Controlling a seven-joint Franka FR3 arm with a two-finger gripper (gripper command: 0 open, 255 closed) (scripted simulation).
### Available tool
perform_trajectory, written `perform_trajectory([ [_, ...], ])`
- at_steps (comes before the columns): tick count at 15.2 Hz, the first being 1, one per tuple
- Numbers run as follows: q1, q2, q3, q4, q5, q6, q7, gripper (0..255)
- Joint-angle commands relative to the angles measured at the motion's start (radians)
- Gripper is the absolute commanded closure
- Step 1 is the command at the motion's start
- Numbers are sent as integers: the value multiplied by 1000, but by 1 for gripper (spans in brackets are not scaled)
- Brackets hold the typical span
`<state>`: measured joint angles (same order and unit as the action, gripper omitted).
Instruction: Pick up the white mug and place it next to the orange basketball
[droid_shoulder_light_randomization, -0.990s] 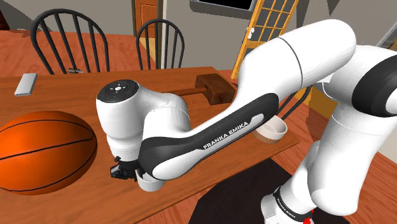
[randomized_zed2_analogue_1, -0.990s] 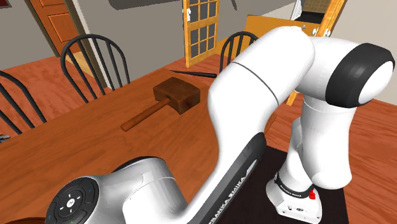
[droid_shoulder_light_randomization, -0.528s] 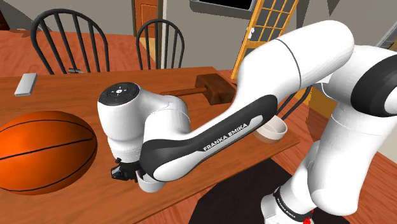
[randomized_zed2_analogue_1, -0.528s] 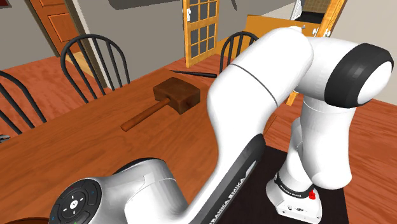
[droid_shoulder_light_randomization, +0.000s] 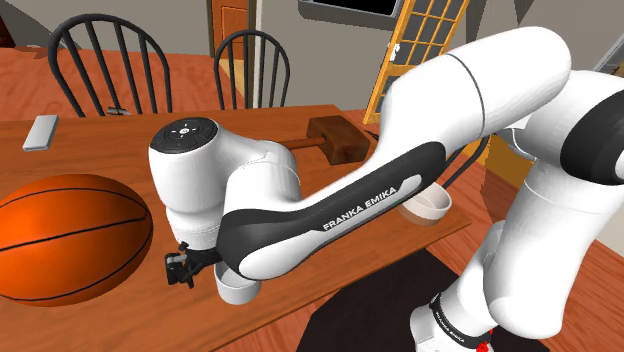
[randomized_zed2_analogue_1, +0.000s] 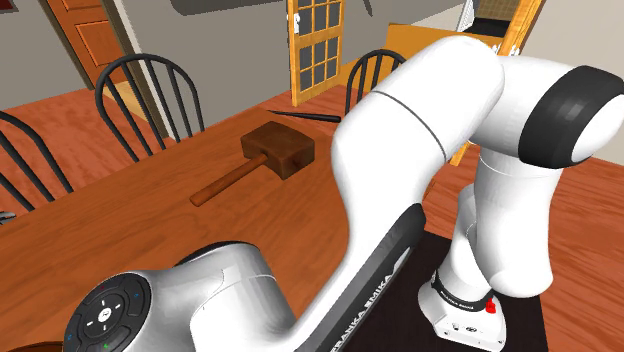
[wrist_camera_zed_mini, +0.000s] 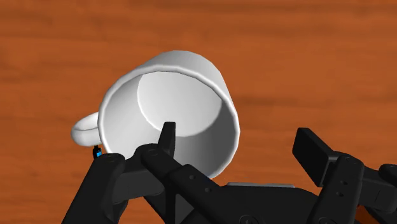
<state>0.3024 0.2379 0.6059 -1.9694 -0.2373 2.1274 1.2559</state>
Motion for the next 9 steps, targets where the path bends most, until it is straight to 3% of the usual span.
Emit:
perform_trajectory([
  [1,-4,-26,8,28,23,-49,-16,0],
  [9,-6,-38,11,43,32,-73,-22,0],
])
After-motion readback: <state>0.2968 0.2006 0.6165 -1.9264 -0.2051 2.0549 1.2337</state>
